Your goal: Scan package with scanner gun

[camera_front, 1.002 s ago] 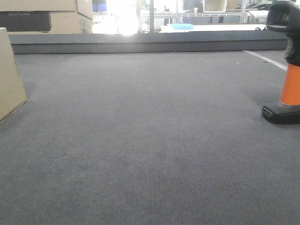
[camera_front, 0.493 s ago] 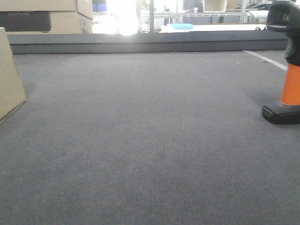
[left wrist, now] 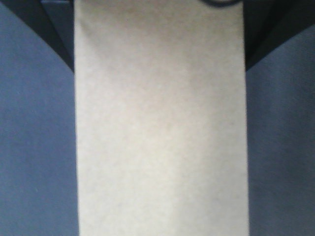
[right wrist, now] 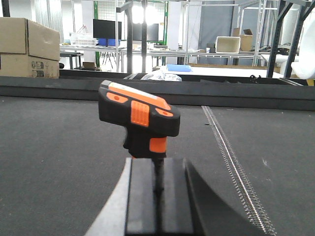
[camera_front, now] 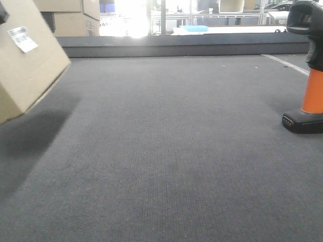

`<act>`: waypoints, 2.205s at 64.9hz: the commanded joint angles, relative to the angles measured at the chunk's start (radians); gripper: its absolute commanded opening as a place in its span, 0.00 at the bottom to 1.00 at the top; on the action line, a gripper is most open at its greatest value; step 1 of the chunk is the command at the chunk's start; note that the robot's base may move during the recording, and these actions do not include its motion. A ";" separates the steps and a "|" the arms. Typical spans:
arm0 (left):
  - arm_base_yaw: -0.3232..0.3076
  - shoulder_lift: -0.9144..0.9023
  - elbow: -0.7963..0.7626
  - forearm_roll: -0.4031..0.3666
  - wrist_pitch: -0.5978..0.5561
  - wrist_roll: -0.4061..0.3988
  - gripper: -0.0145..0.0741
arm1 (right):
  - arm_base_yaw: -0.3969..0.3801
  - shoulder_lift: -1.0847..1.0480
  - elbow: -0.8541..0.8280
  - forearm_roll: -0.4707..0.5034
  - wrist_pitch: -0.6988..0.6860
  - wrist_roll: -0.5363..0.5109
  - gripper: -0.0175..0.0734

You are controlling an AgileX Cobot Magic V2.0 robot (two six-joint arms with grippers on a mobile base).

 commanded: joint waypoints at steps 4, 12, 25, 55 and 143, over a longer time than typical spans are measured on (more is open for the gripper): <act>-0.057 -0.011 -0.009 -0.023 -0.001 -0.022 0.04 | -0.002 -0.002 -0.001 -0.008 -0.079 -0.002 0.01; -0.142 -0.011 -0.009 0.082 -0.020 -0.142 0.04 | 0.000 -0.002 -0.110 0.005 0.123 -0.002 0.01; -0.188 0.004 -0.009 0.101 -0.037 -0.184 0.04 | 0.000 0.099 -0.354 -0.080 0.258 -0.002 0.01; -0.188 0.010 -0.009 0.094 -0.058 -0.184 0.04 | 0.000 0.641 -0.479 -0.073 0.227 -0.002 0.01; -0.188 0.010 -0.009 0.105 -0.086 -0.184 0.04 | 0.000 1.304 -0.186 -0.111 -0.859 0.193 0.04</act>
